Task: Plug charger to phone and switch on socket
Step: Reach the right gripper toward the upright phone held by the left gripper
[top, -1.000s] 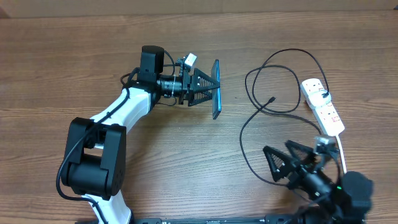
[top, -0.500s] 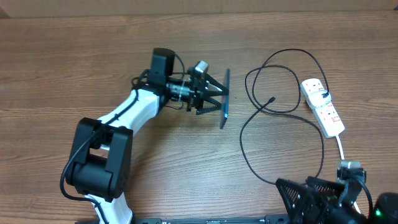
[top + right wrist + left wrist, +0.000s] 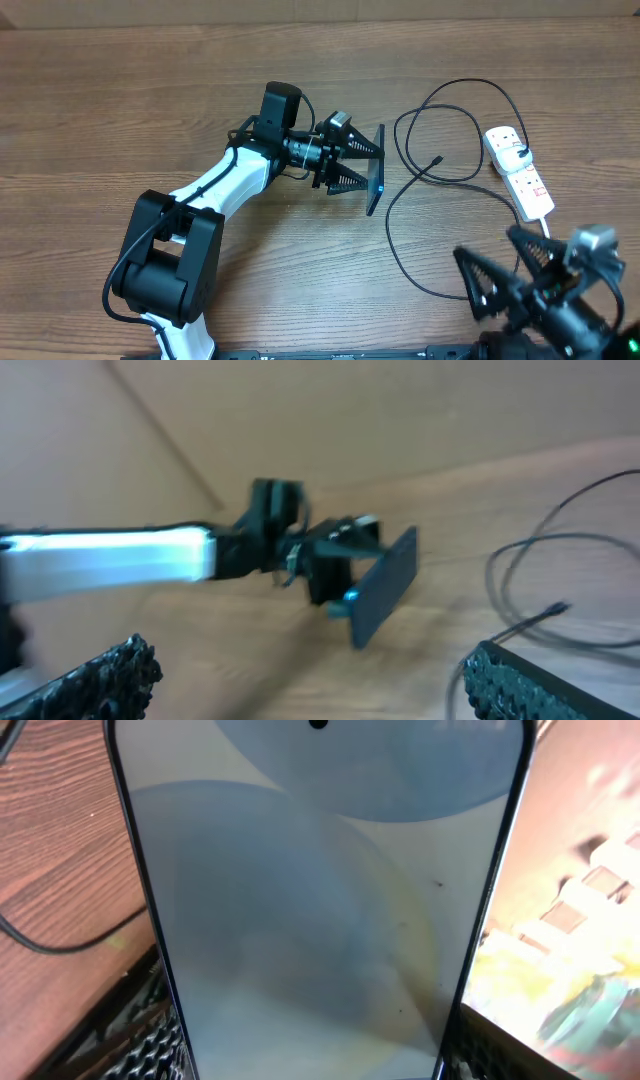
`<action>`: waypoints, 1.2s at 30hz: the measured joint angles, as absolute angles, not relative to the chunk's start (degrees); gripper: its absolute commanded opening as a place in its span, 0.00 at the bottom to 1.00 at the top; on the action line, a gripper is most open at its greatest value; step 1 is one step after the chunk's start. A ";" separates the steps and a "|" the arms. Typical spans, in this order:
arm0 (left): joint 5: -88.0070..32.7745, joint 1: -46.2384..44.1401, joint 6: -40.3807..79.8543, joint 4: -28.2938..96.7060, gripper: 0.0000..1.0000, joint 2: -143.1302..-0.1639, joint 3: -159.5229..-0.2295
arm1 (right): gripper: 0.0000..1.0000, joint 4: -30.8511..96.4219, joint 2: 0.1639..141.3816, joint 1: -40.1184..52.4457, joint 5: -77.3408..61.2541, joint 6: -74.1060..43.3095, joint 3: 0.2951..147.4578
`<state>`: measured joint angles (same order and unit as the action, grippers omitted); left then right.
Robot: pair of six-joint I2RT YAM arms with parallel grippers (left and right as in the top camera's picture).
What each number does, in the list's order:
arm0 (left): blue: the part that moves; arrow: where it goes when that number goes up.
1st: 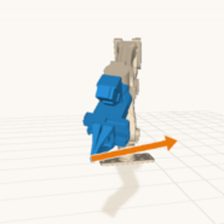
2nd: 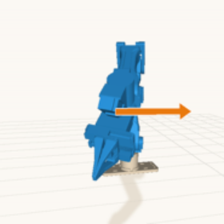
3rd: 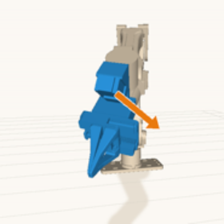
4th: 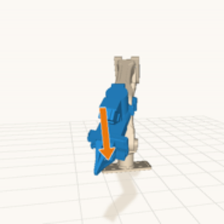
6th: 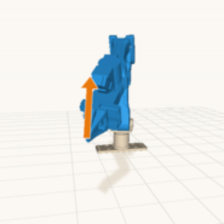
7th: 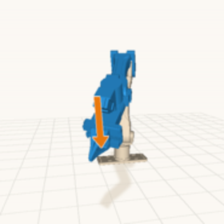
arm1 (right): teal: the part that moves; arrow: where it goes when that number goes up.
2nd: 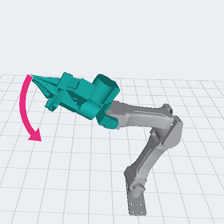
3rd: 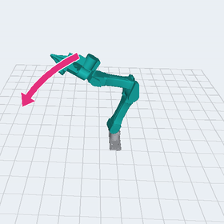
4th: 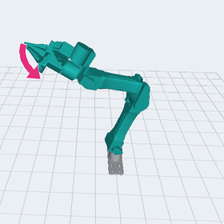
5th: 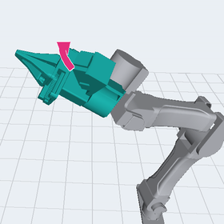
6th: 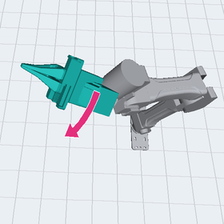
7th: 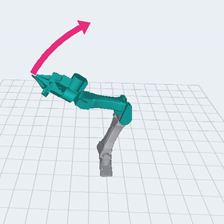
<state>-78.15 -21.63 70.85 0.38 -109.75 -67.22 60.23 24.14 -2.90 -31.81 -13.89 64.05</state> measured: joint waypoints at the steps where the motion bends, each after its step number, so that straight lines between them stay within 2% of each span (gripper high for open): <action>1: -77.62 -21.63 72.18 0.12 0.36 -109.75 -67.22 | 1.00 58.83 24.14 -2.92 -30.76 -13.85 61.95; 9: -72.90 -21.61 79.77 -1.56 0.36 -109.75 -67.22 | 1.00 47.94 27.86 -2.90 -27.66 -14.63 45.91; 19: -68.49 -20.08 82.54 -1.54 0.36 -109.75 -67.22 | 1.00 45.10 43.11 -0.69 -31.48 -18.44 45.10; 25: -67.59 -18.90 82.65 -1.54 0.36 -109.75 -67.22 | 0.99 35.92 55.46 11.07 -29.82 -18.15 45.08; 36: -66.72 -16.97 83.59 -1.54 0.36 -109.75 -67.22 | 1.00 21.89 61.52 29.43 -7.51 -18.20 45.08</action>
